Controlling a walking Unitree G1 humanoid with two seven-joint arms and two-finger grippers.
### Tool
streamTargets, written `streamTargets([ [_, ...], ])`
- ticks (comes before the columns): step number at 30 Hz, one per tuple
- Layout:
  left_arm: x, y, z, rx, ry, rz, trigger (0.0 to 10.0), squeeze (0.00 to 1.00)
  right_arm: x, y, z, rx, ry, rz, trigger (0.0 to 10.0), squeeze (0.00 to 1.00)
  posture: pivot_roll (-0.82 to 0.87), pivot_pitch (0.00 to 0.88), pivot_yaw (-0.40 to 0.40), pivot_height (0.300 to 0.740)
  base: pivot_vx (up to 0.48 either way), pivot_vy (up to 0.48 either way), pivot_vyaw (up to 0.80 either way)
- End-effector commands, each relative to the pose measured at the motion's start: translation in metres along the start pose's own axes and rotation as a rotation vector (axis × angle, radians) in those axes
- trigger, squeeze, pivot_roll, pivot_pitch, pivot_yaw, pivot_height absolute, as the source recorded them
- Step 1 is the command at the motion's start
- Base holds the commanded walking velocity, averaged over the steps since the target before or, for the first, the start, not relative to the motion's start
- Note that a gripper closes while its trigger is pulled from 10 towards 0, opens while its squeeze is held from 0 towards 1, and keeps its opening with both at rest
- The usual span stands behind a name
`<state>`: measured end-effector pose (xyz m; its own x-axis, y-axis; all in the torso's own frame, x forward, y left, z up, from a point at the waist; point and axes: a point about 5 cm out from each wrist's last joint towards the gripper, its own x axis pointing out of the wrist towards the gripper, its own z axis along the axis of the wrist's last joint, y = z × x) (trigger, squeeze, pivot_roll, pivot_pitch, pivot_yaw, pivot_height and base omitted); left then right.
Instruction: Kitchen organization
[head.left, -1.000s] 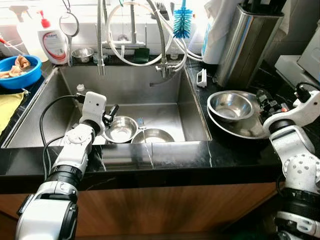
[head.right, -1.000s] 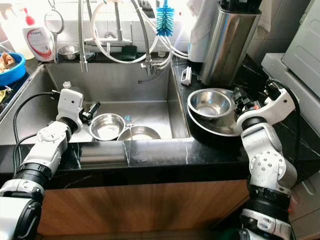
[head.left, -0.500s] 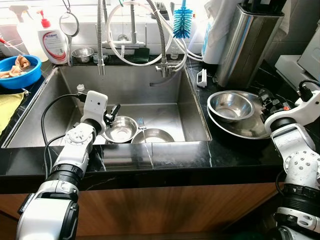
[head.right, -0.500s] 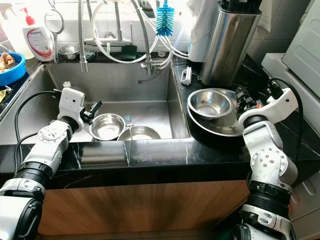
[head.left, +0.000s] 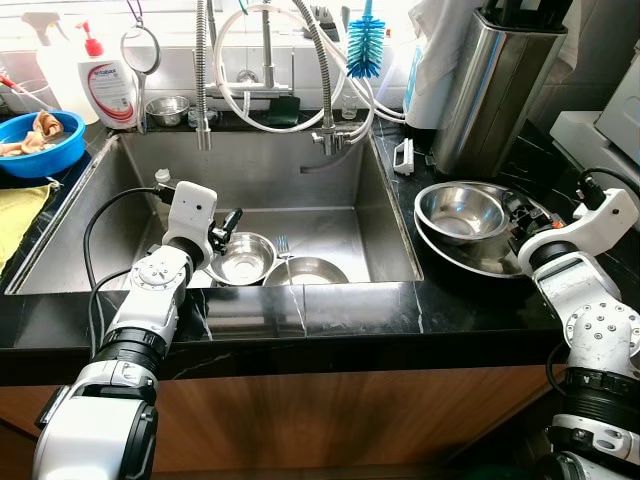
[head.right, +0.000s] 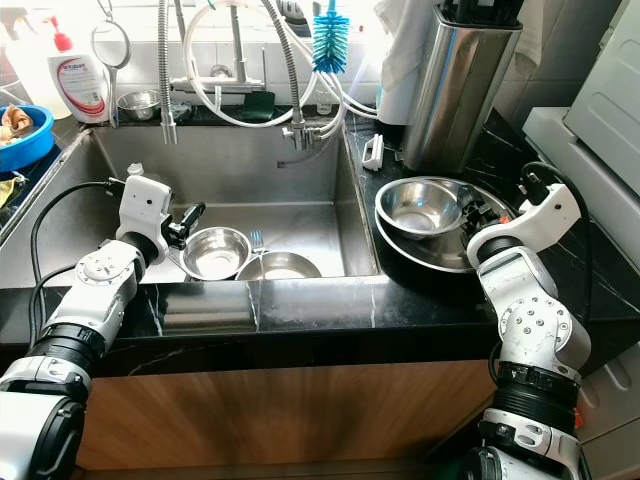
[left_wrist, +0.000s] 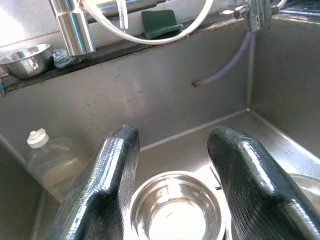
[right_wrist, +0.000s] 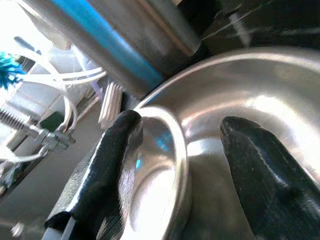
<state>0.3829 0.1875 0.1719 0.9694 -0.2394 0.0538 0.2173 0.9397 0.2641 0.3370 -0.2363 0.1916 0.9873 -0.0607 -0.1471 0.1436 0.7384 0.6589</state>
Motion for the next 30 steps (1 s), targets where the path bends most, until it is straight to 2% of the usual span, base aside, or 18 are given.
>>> streamTargets([
  [1, 0.0018, -0.0002, 0.0076, 0.037, -0.029, -0.013, 10.0, 0.0, 0.001, 0.0038, -0.0061, 0.003, 0.04, 0.016, 10.0, 0.0, -0.01, 0.0, -0.032, 0.74, 0.0, 0.0, 0.0],
  [6, 0.002, -0.0021, 0.0081, 0.047, -0.032, -0.022, 10.0, 0.0, 0.0019, 0.0034, -0.0143, -0.003, 0.086, 0.012, 10.0, 0.0, -0.01, 0.001, -0.032, 0.74, 0.0, 0.0, 0.0],
  [13, 0.002, -0.0022, 0.0085, 0.054, -0.032, -0.025, 10.0, 0.0, 0.0029, 0.0048, -0.0138, 0.004, 0.093, 0.016, 10.0, 0.0, -0.01, 0.009, -0.033, 0.74, 0.0, 0.0, 0.0],
  [14, 0.0021, -0.0024, 0.0084, 0.055, -0.032, -0.025, 10.0, 0.0, 0.003, 0.0049, -0.0135, 0.006, 0.092, 0.017, 4.6, 0.0, -0.01, 0.016, -0.034, 0.74, 0.0, 0.0, 0.0],
  [16, 0.0021, -0.0025, 0.0084, 0.055, -0.031, -0.025, 10.0, 0.0, 0.0031, 0.0051, -0.0132, 0.007, 0.091, 0.017, 4.6, 0.0, -0.01, 0.016, -0.034, 0.74, 0.0, 0.0, 0.0],
  [17, 0.0021, -0.0024, 0.0084, 0.057, -0.031, -0.026, 10.0, 0.0, 0.0031, 0.0054, -0.013, 0.009, 0.09, 0.018, 0.0, 0.0, -0.01, 0.018, -0.034, 0.74, 0.0, 0.0, 0.0],
  [30, 0.0024, -0.0031, 0.0091, 0.062, -0.03, -0.033, 10.0, 0.0, 0.0031, 0.0077, -0.012, 0.017, 0.08, 0.027, 0.0, 0.0, -0.01, 0.032, -0.032, 0.74, 0.0, 0.0, 0.0],
])
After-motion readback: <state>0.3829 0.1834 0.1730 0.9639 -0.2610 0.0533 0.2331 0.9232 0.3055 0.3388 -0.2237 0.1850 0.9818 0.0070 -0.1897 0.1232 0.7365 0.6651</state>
